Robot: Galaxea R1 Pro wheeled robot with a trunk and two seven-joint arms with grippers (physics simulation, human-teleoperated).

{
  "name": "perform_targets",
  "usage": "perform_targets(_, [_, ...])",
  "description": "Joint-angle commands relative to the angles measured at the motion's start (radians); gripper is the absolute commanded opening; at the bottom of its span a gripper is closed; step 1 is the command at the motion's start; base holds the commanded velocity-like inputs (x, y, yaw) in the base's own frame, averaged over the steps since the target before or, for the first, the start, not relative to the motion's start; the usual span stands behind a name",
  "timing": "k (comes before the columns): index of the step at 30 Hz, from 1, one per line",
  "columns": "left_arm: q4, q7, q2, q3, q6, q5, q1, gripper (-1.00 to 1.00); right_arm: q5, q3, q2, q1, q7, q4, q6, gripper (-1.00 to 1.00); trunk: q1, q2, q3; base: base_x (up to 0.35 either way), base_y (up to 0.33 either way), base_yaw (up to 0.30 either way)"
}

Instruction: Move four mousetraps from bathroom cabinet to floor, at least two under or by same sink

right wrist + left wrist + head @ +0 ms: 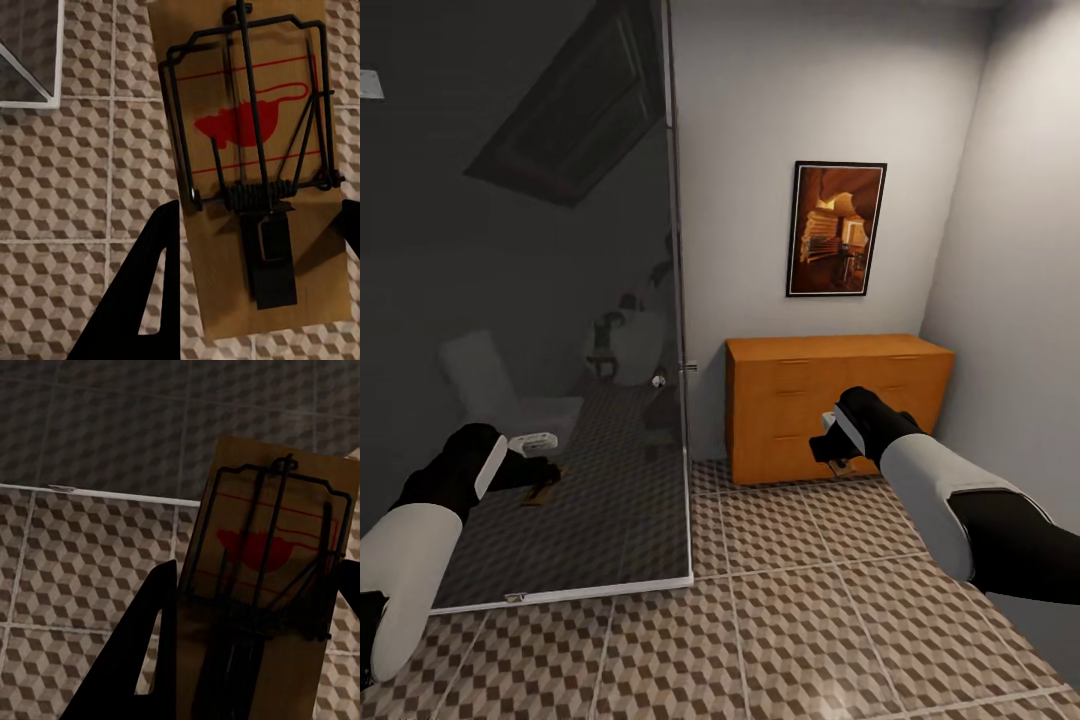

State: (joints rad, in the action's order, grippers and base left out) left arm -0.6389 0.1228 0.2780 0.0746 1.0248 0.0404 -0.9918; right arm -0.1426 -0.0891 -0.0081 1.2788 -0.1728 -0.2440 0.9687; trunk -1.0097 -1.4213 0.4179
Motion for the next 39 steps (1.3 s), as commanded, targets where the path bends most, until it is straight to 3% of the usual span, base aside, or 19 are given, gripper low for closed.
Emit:
perform_targets(1, [-0.001,0.000,0.000,0.002,0.005,0.003,-0.001,-1.00,-0.007,-0.008,-0.001,0.001,-0.010,-0.001,0.004,-1.00,0.000,-0.001,0.001,0.000,0.000,0.154])
perform_targets(39, [-0.015,0.000,-0.004,0.004,0.005,0.003,-0.001,-1.00,-0.006,-0.008,-0.001,0.001,-0.011,0.005,0.004,-1.00,0.000,-0.001,0.001,0.000,0.000,0.277])
